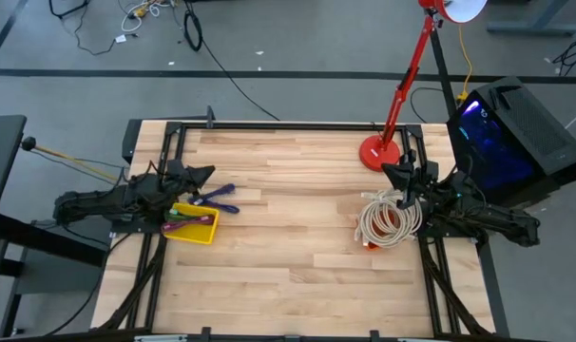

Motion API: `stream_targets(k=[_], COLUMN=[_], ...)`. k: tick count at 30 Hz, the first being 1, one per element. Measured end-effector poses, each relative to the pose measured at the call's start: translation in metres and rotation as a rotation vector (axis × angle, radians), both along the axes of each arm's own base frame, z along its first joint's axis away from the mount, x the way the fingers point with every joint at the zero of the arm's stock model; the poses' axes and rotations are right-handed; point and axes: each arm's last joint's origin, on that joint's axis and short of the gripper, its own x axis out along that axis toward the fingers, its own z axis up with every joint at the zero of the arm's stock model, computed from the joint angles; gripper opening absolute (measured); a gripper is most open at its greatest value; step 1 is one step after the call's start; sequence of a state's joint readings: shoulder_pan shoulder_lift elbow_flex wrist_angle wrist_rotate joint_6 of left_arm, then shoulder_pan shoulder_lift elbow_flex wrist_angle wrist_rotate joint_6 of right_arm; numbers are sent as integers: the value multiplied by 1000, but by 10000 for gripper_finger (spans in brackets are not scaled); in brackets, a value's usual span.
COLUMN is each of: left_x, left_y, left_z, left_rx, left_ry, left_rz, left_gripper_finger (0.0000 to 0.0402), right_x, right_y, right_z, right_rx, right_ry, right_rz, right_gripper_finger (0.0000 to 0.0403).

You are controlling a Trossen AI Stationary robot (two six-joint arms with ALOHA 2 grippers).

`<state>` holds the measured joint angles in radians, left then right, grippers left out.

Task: Pick & Place USB Port
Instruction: Return to Home Position

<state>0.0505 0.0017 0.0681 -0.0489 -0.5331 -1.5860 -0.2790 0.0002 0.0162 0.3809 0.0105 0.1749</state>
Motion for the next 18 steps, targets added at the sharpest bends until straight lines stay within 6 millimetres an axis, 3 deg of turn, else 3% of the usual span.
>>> stream_targets(k=[7, 18], left_x=[-1, 1], left_y=[4, -4], left_z=[0, 0], left_rx=[0, 1], left_ry=[2, 4], left_rz=[69, -36], left_gripper_finger=[34, 34], right_x=[0, 0], right_y=[0, 0], right_z=[0, 0], right_rx=[0, 0], right_ry=[0, 0], right_rz=[0, 0], right_gripper_finger=[6, 6])
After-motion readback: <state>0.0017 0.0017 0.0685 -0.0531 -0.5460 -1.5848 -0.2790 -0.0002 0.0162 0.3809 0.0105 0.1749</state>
